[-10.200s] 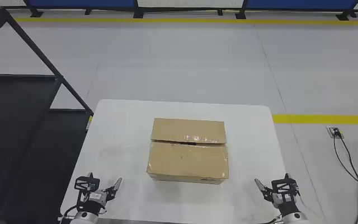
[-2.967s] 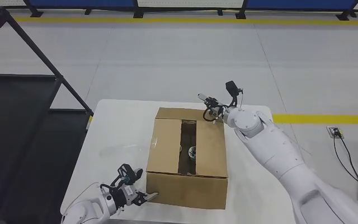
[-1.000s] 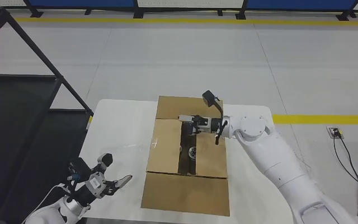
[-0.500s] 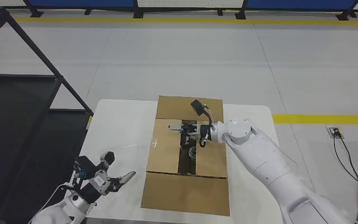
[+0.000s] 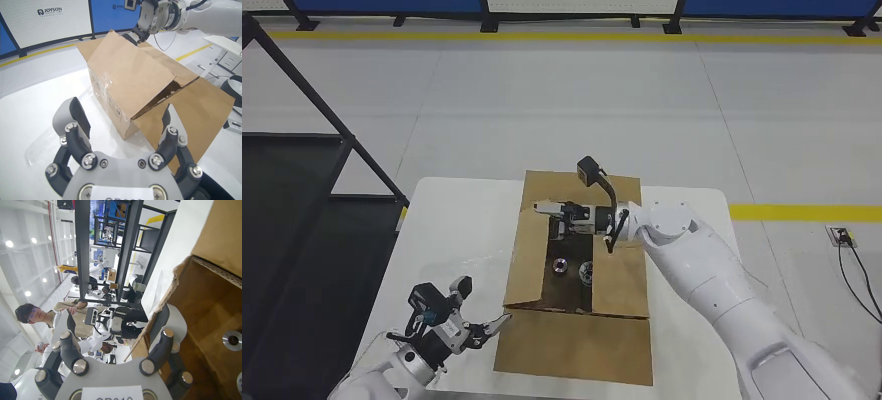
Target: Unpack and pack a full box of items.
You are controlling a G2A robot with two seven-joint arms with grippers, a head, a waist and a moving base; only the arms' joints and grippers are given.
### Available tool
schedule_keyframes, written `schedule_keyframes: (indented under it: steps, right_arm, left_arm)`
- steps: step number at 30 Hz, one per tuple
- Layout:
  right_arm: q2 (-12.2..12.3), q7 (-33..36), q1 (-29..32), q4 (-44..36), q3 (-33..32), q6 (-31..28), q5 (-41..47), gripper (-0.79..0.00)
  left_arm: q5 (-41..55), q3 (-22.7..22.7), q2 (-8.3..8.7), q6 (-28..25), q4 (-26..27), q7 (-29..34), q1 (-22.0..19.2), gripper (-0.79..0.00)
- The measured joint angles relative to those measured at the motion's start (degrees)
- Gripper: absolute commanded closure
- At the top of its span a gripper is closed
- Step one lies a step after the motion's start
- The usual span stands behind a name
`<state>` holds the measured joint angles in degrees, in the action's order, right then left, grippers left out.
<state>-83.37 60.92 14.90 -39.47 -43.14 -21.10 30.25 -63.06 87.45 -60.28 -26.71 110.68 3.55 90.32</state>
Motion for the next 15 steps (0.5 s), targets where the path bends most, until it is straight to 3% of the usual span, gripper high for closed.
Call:
schedule_keyframes:
  steps: [9, 15]
  right_arm:
    - [-2.6, 1.9, -2.1, -1.4, 2.0, -1.5, 0.5, -0.785]
    - [-4.7, 3.0, -4.1, 0.8, 3.6, -1.7, 0.8, -0.785]
  left_arm:
    - [-2.2, -4.5, -1.36, 14.5, 1.6, -2.8, -1.6, -0.785]
    - [-4.0, -5.4, -1.65, 15.4, 1.7, -4.4, -1.5, -0.785]
